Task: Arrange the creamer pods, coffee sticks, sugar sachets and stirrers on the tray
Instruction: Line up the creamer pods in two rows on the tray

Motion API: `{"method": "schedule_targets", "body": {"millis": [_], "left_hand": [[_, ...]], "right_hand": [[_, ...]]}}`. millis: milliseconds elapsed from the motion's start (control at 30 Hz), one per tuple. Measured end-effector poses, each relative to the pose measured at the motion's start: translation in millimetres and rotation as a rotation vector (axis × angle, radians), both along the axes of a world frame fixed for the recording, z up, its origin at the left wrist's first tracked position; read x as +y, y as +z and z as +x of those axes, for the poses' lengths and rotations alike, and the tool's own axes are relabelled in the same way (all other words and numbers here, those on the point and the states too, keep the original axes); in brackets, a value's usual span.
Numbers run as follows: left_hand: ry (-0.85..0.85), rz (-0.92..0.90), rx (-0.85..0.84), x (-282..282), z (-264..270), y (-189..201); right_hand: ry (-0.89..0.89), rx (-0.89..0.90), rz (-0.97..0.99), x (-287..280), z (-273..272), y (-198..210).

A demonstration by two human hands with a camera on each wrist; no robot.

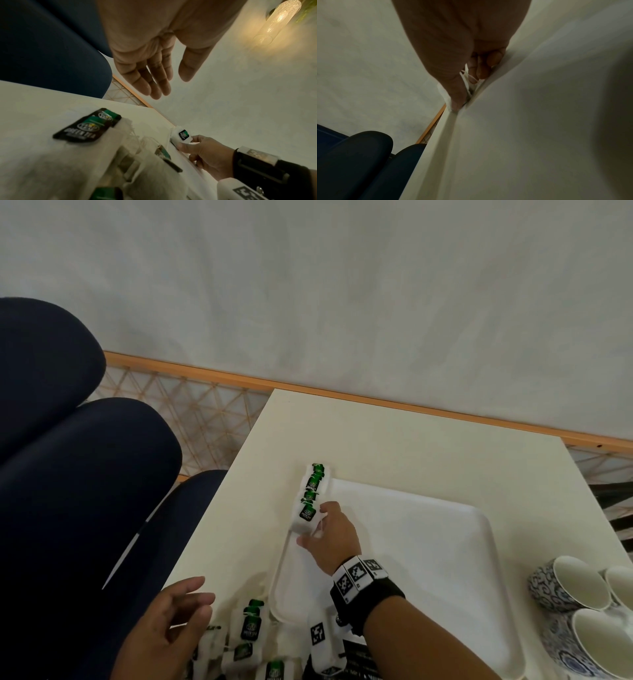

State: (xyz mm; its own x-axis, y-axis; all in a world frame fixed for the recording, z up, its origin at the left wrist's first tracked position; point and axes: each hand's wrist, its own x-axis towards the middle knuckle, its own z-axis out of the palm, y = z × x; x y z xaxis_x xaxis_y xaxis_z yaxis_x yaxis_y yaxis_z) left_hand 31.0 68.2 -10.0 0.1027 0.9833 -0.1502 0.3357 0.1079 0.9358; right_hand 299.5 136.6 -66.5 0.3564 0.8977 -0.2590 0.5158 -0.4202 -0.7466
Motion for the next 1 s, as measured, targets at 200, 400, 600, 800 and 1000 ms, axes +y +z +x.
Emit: {"method": "schedule_targets", "body": {"millis": [200,400,600,800,1000], "left_hand": [[-0.035,-0.016,0.006,0.6,0.3,2.5],[-0.041,-0.015,0.036,0.0,-2.2,6.0],[-0.033,-0.041,0.051,-3.6,0.6,14.5],[-0.052,-0.049,0.071,-4.6,-1.5,12.5],[-0.049,-0.058,0.197,-13.9,-3.2,17.6]], "right_hand": [[-0.001,-0.001,0.037,2.2,-0.1,0.6],[-0.042,0.032,0.051,0.7,-0.3,3.6],[-0.058,0.023,0.037,-1.8,0.4,3.7],[-0.033,0.003,0.014,3.7,0.4,6.1],[-0.004,-0.009,0.022,-13.1,2.0,18.3]]}}
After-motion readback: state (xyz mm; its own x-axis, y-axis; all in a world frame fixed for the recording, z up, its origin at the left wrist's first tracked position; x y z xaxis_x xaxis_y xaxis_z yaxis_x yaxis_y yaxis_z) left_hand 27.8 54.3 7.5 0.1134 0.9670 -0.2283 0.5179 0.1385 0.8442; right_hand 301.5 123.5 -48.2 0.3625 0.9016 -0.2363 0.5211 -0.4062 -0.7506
